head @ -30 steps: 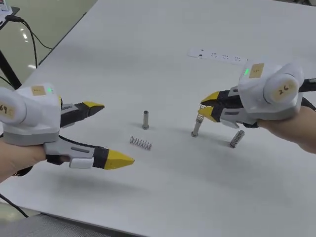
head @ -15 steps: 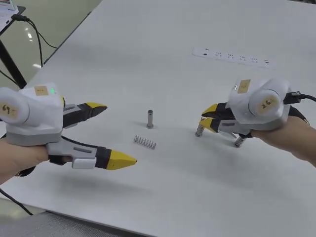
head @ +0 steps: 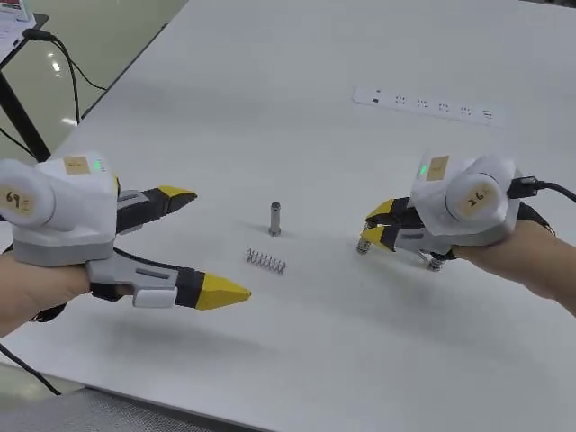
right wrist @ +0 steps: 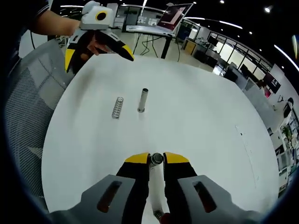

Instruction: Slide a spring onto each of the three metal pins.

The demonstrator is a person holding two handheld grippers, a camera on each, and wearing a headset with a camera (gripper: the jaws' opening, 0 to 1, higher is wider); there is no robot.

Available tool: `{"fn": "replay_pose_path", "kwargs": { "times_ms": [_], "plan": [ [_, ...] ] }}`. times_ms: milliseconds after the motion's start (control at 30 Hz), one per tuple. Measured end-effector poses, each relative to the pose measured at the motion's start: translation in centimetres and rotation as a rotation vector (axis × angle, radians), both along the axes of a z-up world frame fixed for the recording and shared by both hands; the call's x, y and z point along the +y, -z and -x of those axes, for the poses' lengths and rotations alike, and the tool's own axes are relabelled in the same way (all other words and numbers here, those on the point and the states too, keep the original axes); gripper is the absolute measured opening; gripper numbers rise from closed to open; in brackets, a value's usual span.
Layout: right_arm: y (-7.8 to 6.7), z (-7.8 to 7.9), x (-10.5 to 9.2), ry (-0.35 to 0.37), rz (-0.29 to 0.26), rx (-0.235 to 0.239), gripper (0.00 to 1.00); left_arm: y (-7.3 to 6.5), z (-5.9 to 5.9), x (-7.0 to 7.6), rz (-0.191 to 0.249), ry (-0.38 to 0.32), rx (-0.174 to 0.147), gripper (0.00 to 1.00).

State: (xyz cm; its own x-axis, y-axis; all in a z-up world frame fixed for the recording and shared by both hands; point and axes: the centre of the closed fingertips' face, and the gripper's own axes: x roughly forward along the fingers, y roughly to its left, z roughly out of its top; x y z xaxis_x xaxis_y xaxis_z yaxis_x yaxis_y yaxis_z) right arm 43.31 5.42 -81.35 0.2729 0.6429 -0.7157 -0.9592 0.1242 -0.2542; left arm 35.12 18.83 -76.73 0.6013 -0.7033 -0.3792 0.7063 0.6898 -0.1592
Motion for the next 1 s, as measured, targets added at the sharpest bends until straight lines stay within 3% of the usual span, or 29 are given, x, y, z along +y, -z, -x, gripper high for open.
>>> {"fn": "replay_pose_path", "kwargs": {
  "times_ms": [133, 300, 700, 1000],
  "plan": [
    [-0.3, -0.1, 0.0, 0.022, -0.029, 0.008, 0.13, -0.2, -0.1, -0.1, -0.004, 0.003, -0.001, 0.96],
    [-1.6, -0.1, -0.3, 0.115, -0.125, 0.055, 0.20, -0.4, -0.3, -0.2, -0.002, 0.005, -0.005, 0.96],
    [-4.2, 1.8, -1.7, 0.236, -0.313, 0.150, 0.20, -0.5, -0.5, -0.7, 0.001, 0.013, -0.003, 0.96],
    [-4.8, 3.8, -2.6, 0.258, -0.368, 0.173, 0.20, -0.6, -0.6, -0.8, 0.002, 0.017, -0.004, 0.97]
  ]
}}
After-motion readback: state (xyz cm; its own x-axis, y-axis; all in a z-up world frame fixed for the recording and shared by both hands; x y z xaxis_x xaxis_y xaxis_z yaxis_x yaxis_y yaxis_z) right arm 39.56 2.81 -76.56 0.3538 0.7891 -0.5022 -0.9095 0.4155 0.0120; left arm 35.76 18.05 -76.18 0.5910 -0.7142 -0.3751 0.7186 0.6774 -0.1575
